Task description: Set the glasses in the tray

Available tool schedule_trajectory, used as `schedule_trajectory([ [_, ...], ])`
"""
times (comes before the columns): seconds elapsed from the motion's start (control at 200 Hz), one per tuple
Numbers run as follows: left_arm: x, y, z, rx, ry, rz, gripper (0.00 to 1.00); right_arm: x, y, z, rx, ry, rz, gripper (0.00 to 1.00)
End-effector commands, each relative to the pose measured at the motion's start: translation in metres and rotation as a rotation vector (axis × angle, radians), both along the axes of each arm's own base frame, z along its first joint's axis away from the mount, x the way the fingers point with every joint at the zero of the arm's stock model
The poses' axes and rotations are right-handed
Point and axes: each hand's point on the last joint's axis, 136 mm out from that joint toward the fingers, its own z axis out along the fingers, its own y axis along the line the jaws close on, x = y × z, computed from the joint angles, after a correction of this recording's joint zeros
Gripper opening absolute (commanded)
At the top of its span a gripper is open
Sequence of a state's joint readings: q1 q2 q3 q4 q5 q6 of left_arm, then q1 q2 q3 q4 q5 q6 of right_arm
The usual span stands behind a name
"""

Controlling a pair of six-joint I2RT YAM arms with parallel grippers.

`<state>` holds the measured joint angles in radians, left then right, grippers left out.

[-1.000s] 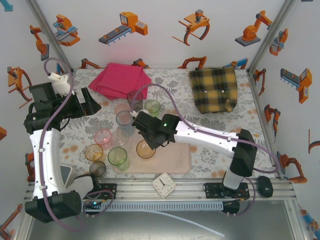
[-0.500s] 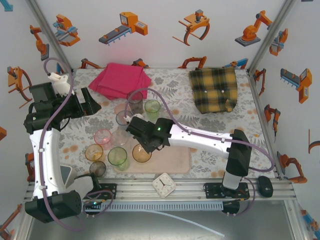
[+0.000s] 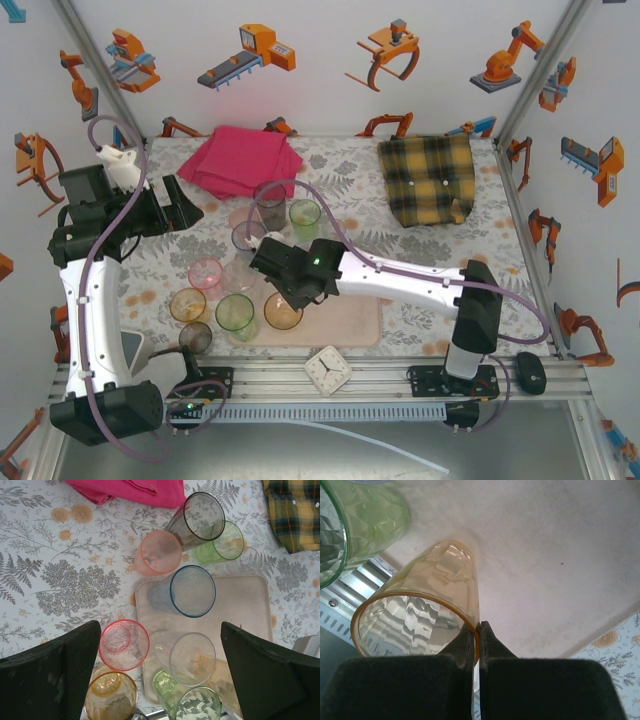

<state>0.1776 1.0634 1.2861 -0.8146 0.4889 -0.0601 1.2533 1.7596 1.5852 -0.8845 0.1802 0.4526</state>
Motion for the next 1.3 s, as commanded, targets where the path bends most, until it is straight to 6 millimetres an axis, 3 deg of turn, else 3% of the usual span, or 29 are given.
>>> schedule_trajectory([
  [0.0,-0.001,-0.002,0.006,-0.019,-0.026,-0.006,0.97,-0.007,0.006,0.01,0.027,0.014,-0.001,0.0],
  [0.846,-0.001,-0.003,0.007,-0.028,-0.029,-0.009,0.97,-0.017,0.013,-0.004,-0.014,0.052,0.024,0.01],
  [1.122,-0.001,-0.005,0.008,-0.035,-0.03,-0.013,0.97,-0.016,0.015,-0.007,-0.019,0.05,0.023,0.2],
  [1.297,-0.001,-0.005,0.01,-0.037,-0.035,-0.014,0.97,-0.015,0.017,-0.006,-0.01,0.045,0.022,0.27],
])
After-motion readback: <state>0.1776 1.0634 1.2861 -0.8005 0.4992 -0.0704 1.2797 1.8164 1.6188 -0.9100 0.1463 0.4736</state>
